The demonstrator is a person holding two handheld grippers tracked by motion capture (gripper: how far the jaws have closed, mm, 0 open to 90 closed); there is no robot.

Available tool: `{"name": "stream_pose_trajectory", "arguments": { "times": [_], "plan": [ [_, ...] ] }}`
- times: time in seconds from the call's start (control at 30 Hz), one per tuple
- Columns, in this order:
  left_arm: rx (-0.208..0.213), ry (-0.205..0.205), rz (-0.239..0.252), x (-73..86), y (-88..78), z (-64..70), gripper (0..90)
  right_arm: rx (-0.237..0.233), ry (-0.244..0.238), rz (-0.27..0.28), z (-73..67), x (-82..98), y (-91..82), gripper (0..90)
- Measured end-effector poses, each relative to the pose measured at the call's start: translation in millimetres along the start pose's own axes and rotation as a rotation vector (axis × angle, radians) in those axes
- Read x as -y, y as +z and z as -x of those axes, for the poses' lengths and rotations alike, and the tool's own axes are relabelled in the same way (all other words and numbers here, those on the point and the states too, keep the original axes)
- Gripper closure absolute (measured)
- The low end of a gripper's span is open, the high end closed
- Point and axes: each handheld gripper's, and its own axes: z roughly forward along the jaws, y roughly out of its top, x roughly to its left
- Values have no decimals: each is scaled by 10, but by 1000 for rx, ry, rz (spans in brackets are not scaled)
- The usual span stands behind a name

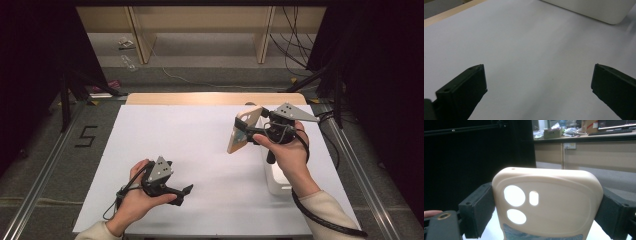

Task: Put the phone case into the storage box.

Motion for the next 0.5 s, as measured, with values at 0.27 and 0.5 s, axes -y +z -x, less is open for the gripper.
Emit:
{"name": "stream_pose_trajectory", "arguments": {
  "times": [0.27,0.5],
  "plan": [
    [-1,-3,5,-2,-3,0,0,10,2,10,36,-28,-31,131],
    [0,-3,4,-2,-4,-2,0,21,8,17,71,-48,-56,131]
  ]
}}
